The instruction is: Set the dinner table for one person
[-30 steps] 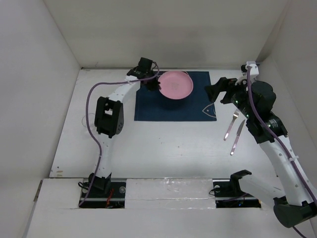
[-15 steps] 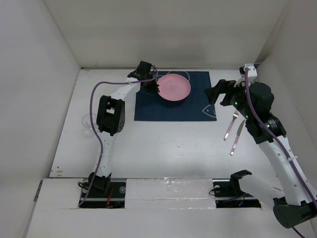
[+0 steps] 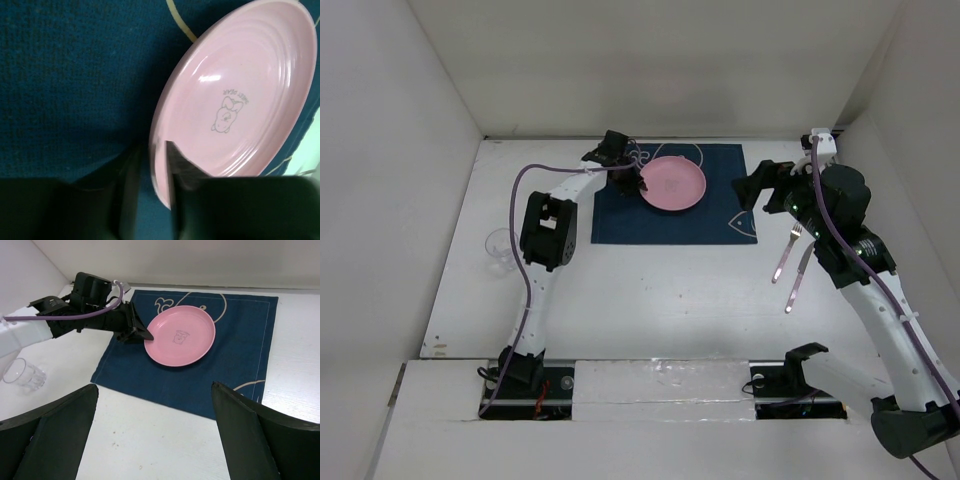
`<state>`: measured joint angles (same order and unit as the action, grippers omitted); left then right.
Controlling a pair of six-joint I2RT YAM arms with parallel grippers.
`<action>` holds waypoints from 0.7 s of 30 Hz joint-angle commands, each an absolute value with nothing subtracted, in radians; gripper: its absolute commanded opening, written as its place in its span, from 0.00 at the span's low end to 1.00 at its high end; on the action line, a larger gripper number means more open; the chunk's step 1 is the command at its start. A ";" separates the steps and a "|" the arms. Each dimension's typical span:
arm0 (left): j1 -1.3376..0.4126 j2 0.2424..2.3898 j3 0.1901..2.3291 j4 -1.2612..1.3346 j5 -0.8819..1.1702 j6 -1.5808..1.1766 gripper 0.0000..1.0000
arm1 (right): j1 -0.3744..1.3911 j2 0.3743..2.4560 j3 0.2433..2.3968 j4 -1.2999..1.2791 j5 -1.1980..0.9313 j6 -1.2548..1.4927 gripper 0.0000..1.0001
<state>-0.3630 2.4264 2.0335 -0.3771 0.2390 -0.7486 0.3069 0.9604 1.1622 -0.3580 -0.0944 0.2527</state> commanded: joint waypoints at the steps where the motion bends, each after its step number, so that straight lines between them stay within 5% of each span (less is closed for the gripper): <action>1: -0.364 2.410 2.069 -0.336 0.267 -0.759 0.24 | 0.299 0.956 1.163 -0.318 -0.106 0.232 1.00; 7: -0.383 2.329 2.001 -0.347 0.221 -0.759 0.53 | 0.299 0.956 1.163 -0.318 -0.117 0.232 1.00; 9: -0.383 2.281 1.958 -0.347 0.161 -0.759 0.69 | 0.299 0.956 1.163 -0.318 -0.126 0.232 1.00; 10: -0.383 2.228 1.935 -0.347 0.137 -0.771 0.86 | 0.299 0.956 1.163 -0.308 -0.126 0.232 1.00; 12: -0.383 2.178 1.876 -0.347 0.073 -0.772 1.00 | 0.290 0.956 1.163 -0.308 -0.126 0.232 1.00; 21: -0.383 1.984 1.888 -0.512 -0.095 -0.772 1.00 | 0.290 0.956 1.163 -0.288 -0.158 0.232 1.00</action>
